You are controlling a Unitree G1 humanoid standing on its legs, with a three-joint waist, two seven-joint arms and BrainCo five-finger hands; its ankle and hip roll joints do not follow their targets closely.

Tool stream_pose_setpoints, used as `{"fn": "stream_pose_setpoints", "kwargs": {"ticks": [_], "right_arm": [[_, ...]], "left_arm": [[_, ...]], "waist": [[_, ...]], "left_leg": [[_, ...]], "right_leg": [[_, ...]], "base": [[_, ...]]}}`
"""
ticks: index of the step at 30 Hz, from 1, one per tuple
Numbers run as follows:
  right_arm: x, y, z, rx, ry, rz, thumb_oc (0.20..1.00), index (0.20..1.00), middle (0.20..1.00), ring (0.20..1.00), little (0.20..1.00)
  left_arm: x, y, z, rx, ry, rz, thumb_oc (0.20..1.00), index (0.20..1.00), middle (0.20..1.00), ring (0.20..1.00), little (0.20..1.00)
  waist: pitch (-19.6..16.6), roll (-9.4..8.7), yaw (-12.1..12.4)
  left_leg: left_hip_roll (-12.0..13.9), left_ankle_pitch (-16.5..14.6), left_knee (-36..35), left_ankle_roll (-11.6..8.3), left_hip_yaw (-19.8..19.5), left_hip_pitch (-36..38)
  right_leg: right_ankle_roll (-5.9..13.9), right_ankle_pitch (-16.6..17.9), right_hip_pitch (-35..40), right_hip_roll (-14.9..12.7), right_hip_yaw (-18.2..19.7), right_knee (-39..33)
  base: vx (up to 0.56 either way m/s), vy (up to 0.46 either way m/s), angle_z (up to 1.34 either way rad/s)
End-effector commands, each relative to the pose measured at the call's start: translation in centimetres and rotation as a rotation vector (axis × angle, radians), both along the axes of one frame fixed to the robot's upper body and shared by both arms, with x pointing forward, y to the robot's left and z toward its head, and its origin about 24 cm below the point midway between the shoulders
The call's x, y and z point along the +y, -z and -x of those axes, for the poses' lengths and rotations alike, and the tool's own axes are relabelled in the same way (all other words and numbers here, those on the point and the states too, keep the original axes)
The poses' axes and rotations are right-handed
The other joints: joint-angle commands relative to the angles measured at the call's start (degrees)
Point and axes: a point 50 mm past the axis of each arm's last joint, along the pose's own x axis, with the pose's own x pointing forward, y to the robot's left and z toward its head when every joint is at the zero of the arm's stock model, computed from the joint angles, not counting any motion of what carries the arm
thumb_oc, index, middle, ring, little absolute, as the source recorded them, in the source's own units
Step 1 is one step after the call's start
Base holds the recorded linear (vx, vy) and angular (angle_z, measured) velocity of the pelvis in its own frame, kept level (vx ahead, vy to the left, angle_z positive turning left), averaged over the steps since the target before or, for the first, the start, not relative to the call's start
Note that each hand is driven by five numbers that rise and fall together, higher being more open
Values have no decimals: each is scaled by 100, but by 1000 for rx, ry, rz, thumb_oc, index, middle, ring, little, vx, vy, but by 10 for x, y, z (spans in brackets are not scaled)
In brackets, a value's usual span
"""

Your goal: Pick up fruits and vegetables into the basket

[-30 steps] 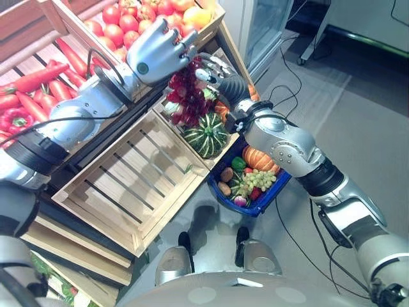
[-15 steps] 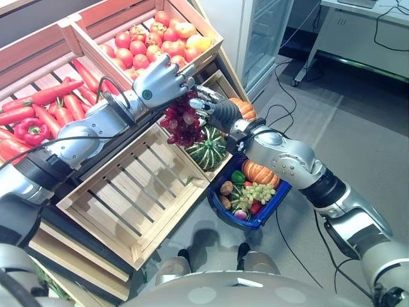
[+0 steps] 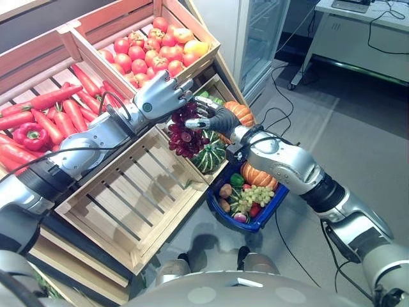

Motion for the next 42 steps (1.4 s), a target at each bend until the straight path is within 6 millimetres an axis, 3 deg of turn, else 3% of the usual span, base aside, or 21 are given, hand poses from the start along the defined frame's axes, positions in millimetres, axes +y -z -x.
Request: {"fn": "stream_pose_setpoints", "kwargs": {"ticks": [1, 12, 19, 25, 33, 38, 42], "right_arm": [[-3, -37, 1, -275, 68, -7, 1000, 1000, 1000, 1000, 1000], [-27, -49, -9, -391, 243, 85, 1000, 1000, 1000, 1000, 1000], [-33, -46, -12, -342, 256, 70, 1000, 1000, 1000, 1000, 1000], [-11, -33, -2, -162, 54, -88, 1000, 1000, 1000, 1000, 1000], [15, -27, 5, -91, -55, -135, 1000, 1000, 1000, 1000, 1000], [39, -26, 18, -21, -228, -200, 1000, 1000, 1000, 1000, 1000], [46, -30, 22, -52, -236, -207, 1000, 1000, 1000, 1000, 1000]], "left_arm": [[16, -53, 2, -188, -78, 192, 200, 200, 200, 200, 200], [17, -79, 8, -254, -97, 272, 200, 200, 200, 200, 200], [21, -86, 9, -268, -109, 309, 200, 200, 200, 200, 200], [13, -84, 10, -270, -63, 310, 200, 200, 200, 200, 200], [-5, -81, 8, -267, 3, 298, 200, 200, 200, 200, 200], [-25, -84, 9, -253, 61, 281, 200, 200, 200, 200, 200], [-35, -82, 10, -230, 82, 277, 200, 200, 200, 200, 200]], "waist": [[-55, -139, -94], [0, -58, -134], [3, -27, -140], [-15, -17, -120], [-69, -40, -75], [-93, -69, -36], [-115, -94, -28]], "left_leg": [[-385, -164, 109, 341, 100, -69], [-449, -187, 109, 346, 75, -76], [-470, -181, 98, 337, 60, -58], [-484, -173, 90, 334, 40, -34], [-479, -157, 60, 334, 12, 2], [-473, -153, 72, 340, -8, -11], [-459, -157, 71, 341, -6, -3]], "right_leg": [[336, -197, 566, -92, 18, -235], [331, -222, 544, -132, 51, -203], [330, -226, 553, -159, 48, -203], [316, -236, 596, -174, 21, -213], [315, -234, 643, -169, -28, -244], [316, -233, 657, -159, -56, -258], [332, -229, 670, -147, -55, -271]], "base": [[-18, 61, -3], [-9, 20, 0], [0, 0, 0], [1, 0, 1], [4, -4, 2], [0, 0, 0], [0, 0, 0]]}}
